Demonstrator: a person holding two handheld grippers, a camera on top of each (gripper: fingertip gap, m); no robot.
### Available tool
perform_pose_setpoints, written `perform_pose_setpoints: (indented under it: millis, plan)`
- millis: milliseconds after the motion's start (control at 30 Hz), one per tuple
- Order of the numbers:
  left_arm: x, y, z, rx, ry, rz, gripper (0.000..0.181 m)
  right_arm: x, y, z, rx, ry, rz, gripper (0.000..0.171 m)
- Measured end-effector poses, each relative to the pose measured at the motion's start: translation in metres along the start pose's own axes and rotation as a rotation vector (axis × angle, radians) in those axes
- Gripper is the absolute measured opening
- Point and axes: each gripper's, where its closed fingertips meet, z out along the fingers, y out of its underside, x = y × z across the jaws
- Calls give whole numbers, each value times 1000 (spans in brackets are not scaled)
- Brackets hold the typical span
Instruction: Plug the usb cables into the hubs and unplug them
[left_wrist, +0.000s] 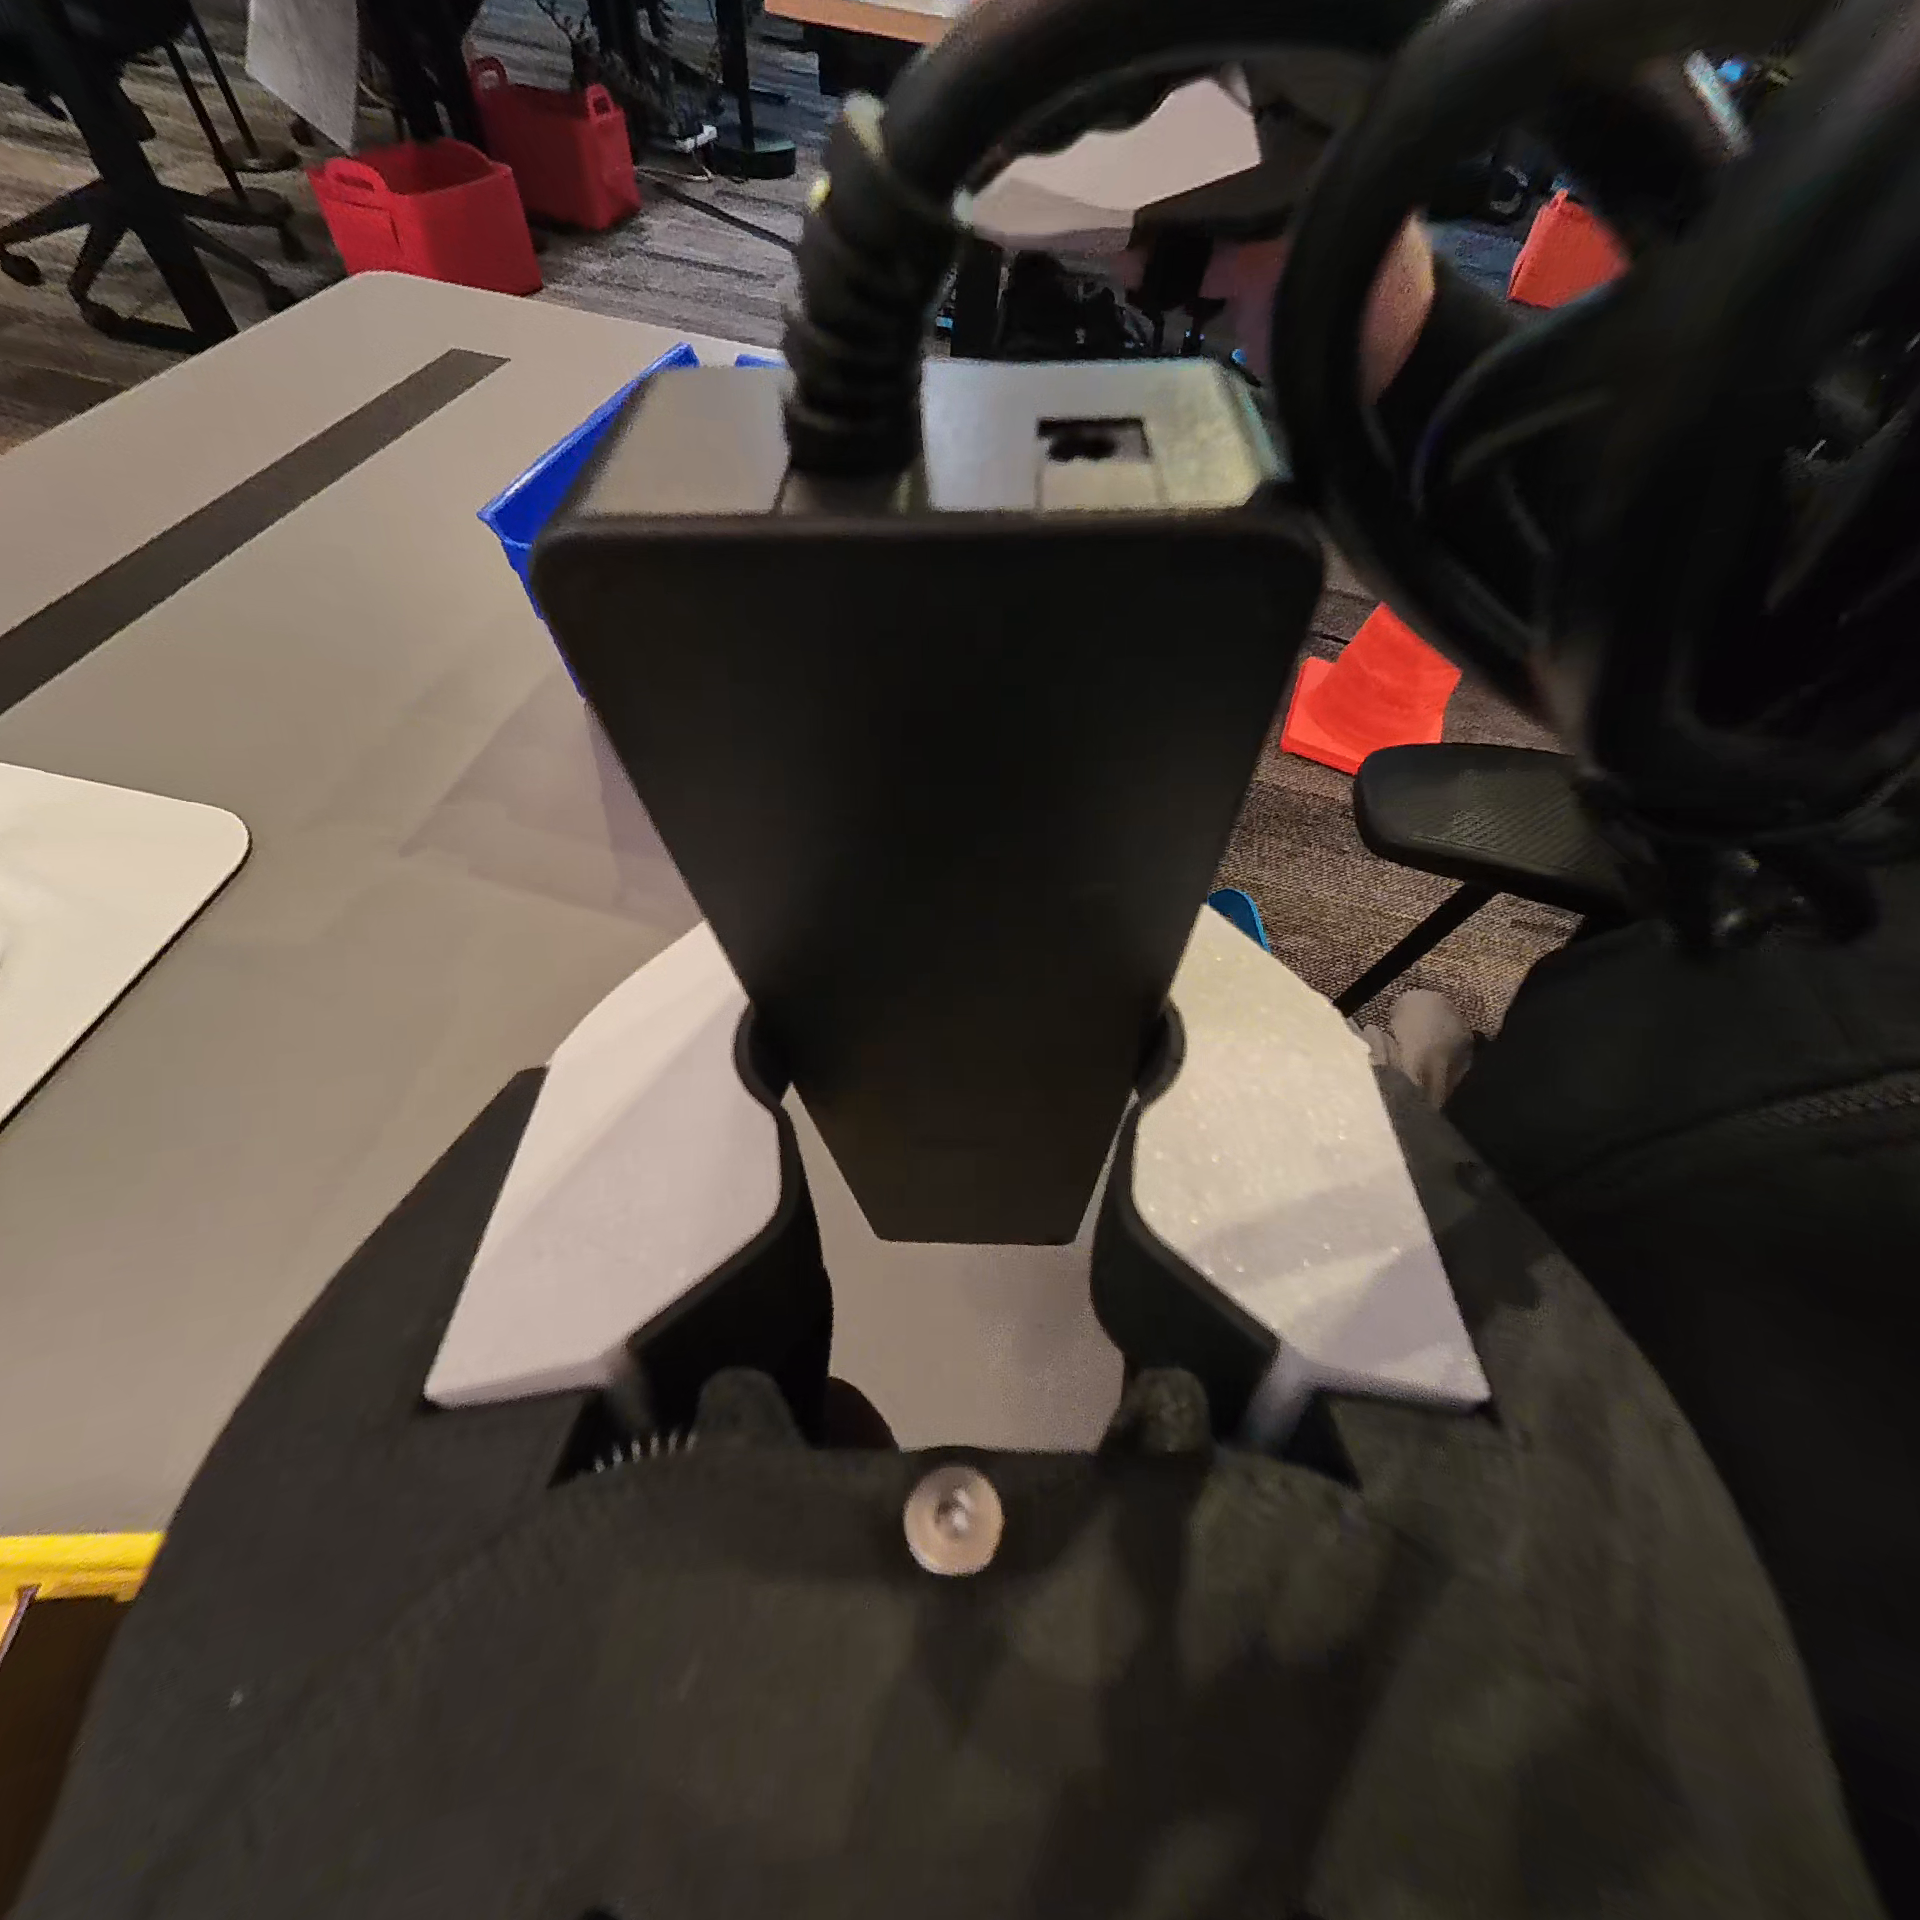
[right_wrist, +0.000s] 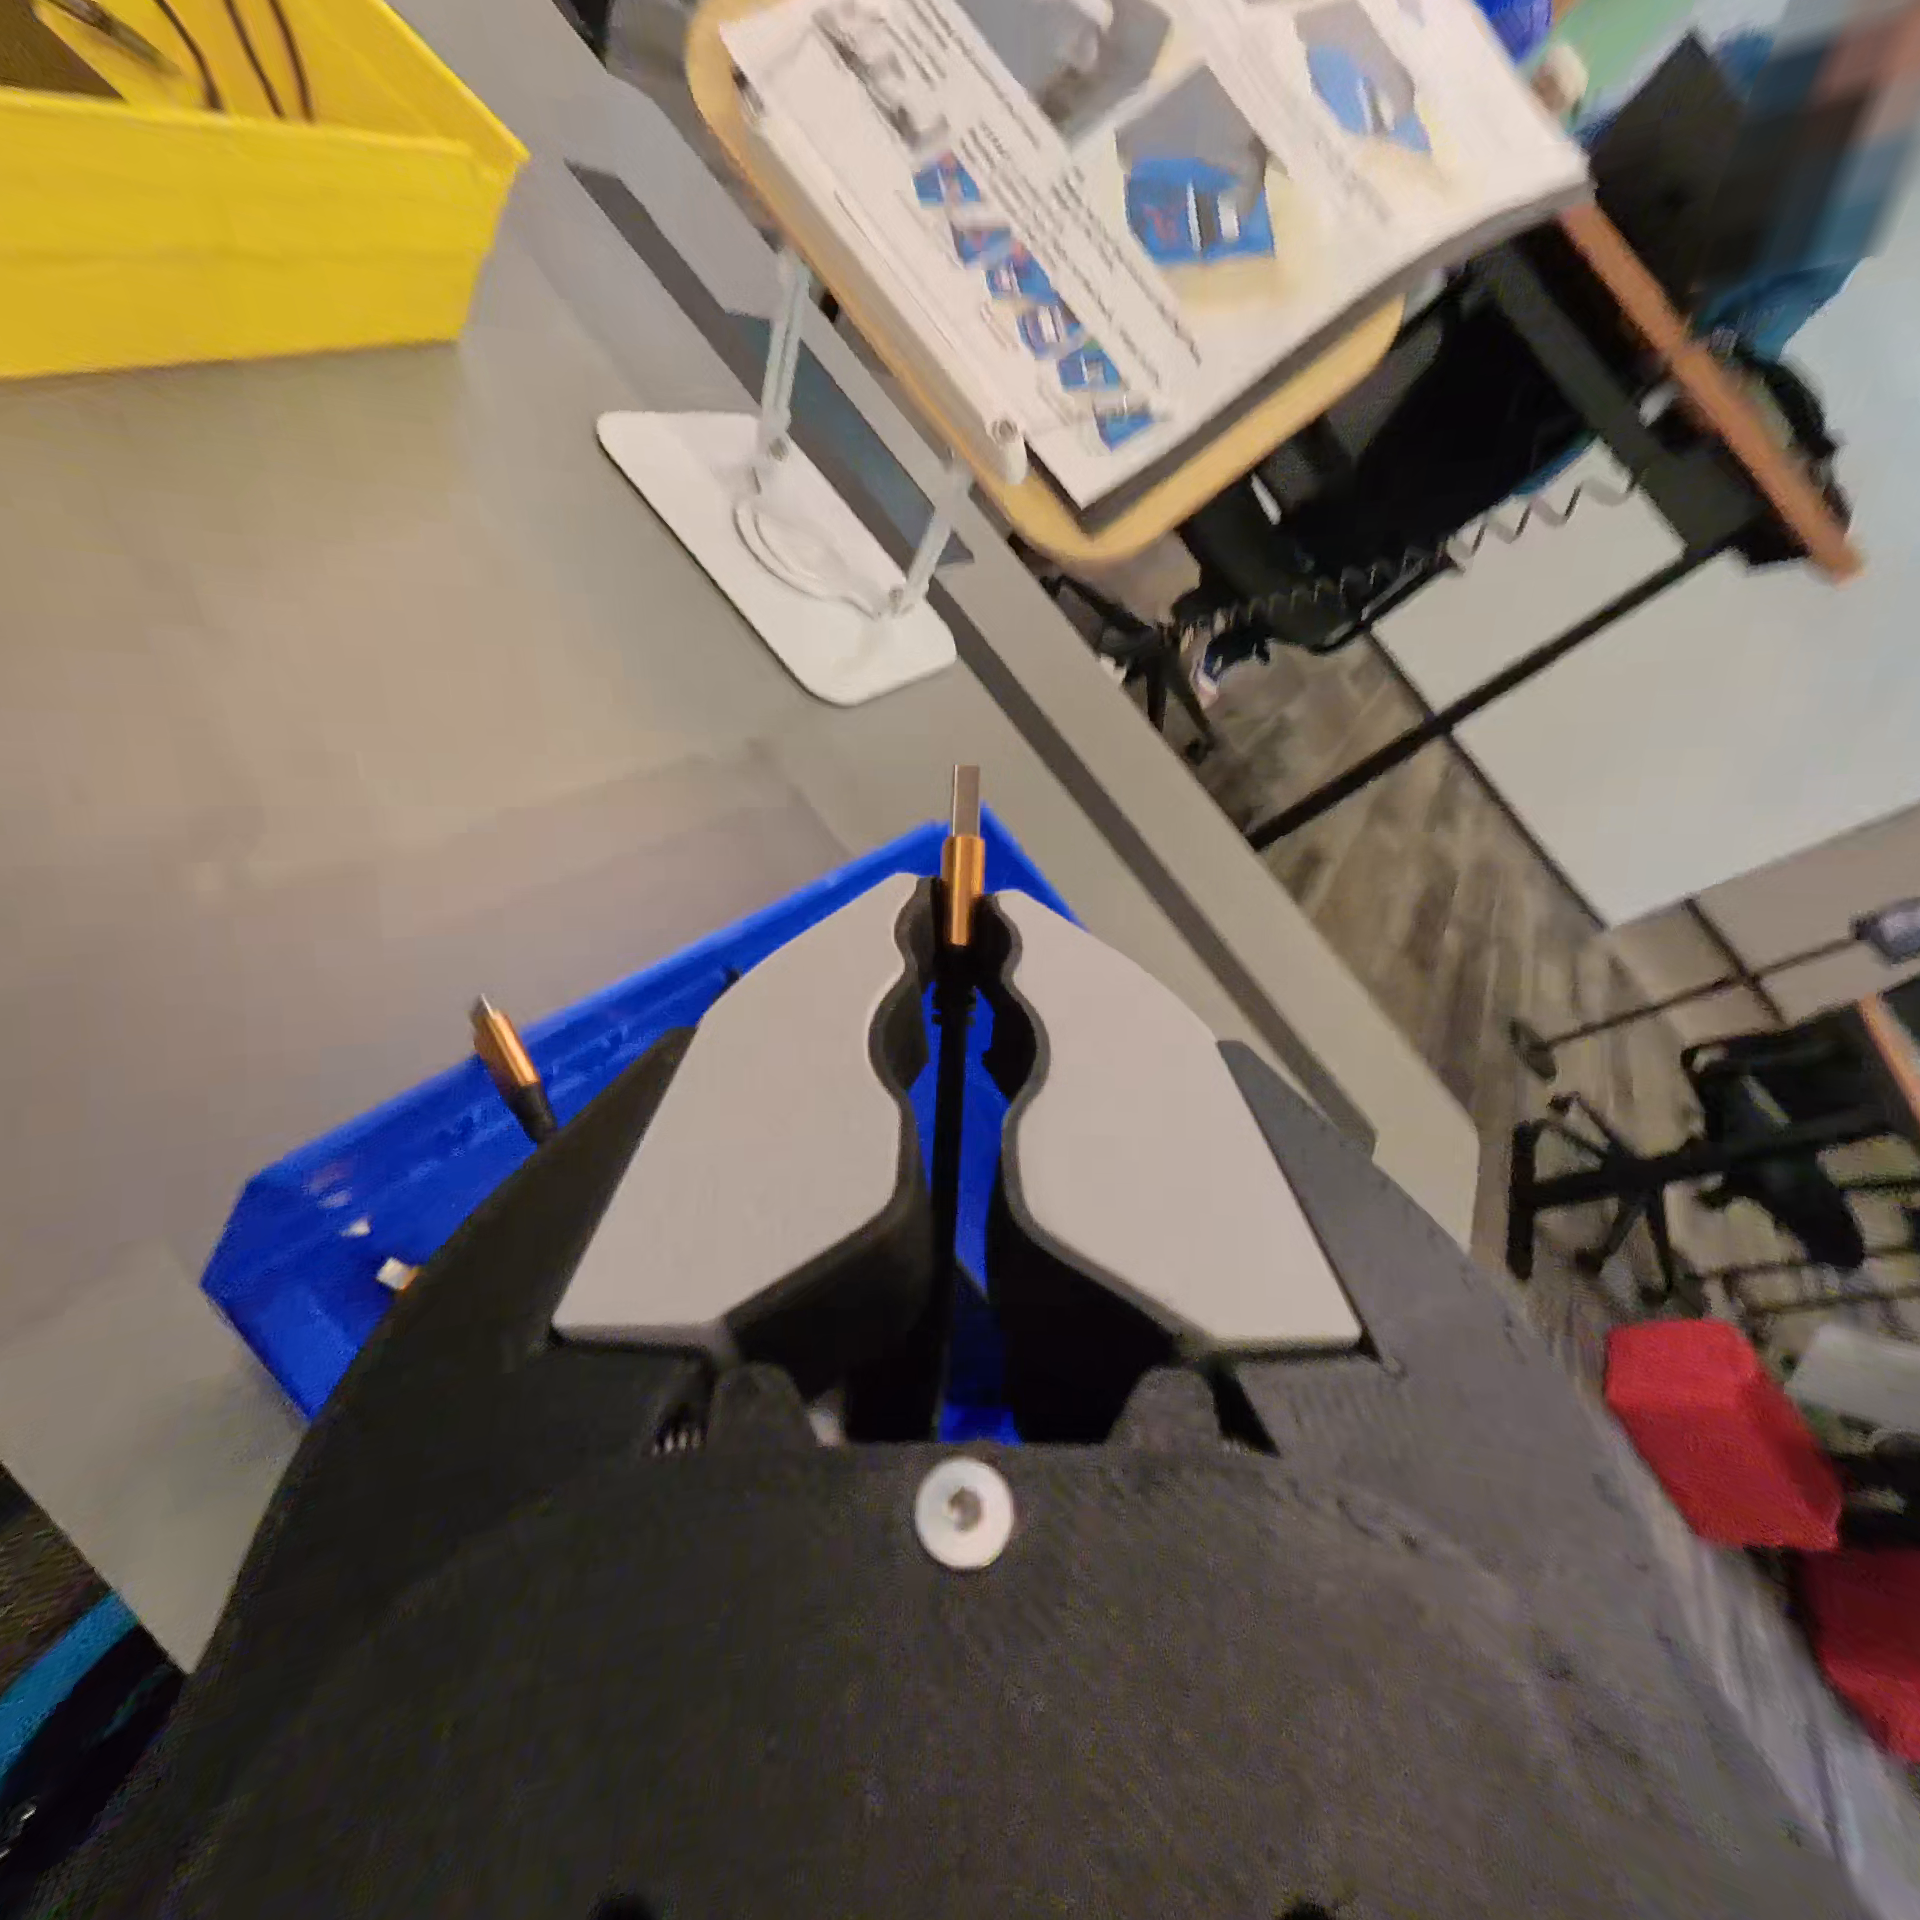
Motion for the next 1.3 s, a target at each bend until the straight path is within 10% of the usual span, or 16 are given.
perform_pose_setpoints:
  millis: [467,700,1100,1300]
  plan:
    - [-13,12,2,-19,-13,-32,64,-37,140,50,-399,-117,23,8]
    - [-15,16,3,-22,-16,-32,64,-63,146,46,-545,-321,-45,46]
    - [-9,21,20,-90,-80,76,64,-157,-123,12,146,-684,-3,80]
    - [4,25,28,-116,-61,146,64,-195,-180,38,277,-842,103,106]
